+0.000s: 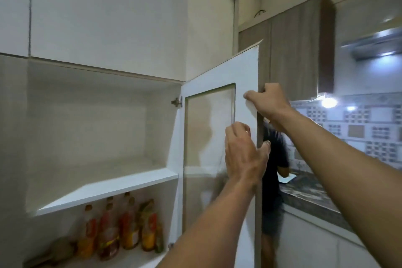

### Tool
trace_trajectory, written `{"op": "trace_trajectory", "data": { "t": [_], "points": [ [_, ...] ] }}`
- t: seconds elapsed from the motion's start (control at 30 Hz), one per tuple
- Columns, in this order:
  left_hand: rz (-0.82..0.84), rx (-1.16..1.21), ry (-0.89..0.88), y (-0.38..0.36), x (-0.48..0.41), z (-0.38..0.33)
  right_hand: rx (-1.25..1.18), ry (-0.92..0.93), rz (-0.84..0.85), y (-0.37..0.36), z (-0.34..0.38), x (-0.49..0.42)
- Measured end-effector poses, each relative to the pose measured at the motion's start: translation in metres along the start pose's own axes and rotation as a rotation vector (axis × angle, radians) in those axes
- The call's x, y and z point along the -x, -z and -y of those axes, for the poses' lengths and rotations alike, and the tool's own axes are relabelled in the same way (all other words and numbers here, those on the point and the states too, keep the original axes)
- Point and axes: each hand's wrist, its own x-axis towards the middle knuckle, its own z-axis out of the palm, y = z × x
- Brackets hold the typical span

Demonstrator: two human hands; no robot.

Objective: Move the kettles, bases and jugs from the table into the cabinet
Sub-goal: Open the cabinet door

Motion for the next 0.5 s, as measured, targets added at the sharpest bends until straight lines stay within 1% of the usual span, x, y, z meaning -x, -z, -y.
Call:
{"op": "trace_trajectory", "data": {
  "t": [0.07,0.23,0.5],
  "points": [
    [0.05,0.023,0.028,-0.04,0.003,0.0,-0.01,-0.013,-0.024,0.025,-0.025,-0.011],
    [0.196,-0.012,0.197,-0.134,0.016,0.004,0.051,-0.072,-0.052,0.072,-0.098,-0.052],
    [0.247,-0.122,0.303,-0.253,-0.004,0.001,0.162,-0.217,-0.066,0.116,-0.219,-0.121]
  ]
}}
